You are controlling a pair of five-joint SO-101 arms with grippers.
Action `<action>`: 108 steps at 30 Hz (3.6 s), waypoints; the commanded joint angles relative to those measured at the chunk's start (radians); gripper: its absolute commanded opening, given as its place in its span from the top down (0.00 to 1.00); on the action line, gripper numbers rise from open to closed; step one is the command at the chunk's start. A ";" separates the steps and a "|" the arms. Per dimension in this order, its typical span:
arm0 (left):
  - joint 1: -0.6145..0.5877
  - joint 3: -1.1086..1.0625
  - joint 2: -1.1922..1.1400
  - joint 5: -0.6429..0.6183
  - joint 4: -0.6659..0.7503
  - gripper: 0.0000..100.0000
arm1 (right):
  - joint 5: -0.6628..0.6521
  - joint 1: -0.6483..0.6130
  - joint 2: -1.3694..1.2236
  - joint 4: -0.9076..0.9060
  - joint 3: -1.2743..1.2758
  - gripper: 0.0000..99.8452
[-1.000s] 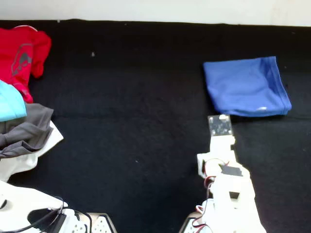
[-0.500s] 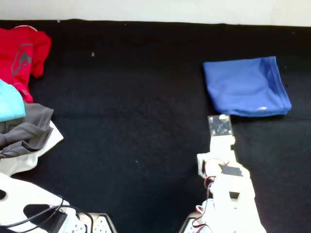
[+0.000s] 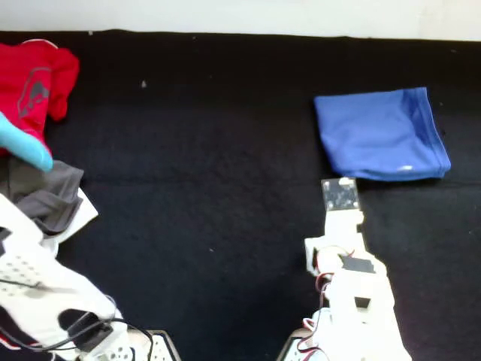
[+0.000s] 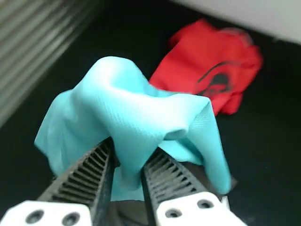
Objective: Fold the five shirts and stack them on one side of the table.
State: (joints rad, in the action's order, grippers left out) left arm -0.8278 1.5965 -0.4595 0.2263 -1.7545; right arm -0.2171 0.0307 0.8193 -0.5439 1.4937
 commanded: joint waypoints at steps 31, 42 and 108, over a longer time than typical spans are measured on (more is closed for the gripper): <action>0.883 -1.550 0.671 -0.115 0.244 0.85 | 0.002 -0.004 -0.002 0.024 0.002 0.80; 0.340 -1.478 0.662 -0.112 0.058 0.89 | 0.000 -0.056 -0.004 -0.321 -0.288 0.80; -0.119 -1.920 0.661 0.044 0.269 0.89 | 0.005 -0.691 -1.127 -0.909 -1.854 0.80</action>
State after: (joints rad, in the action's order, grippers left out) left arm -0.9536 -0.3276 0.1695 0.2662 -1.4906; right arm -0.2202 -0.6659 -0.2562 -1.5014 -0.3583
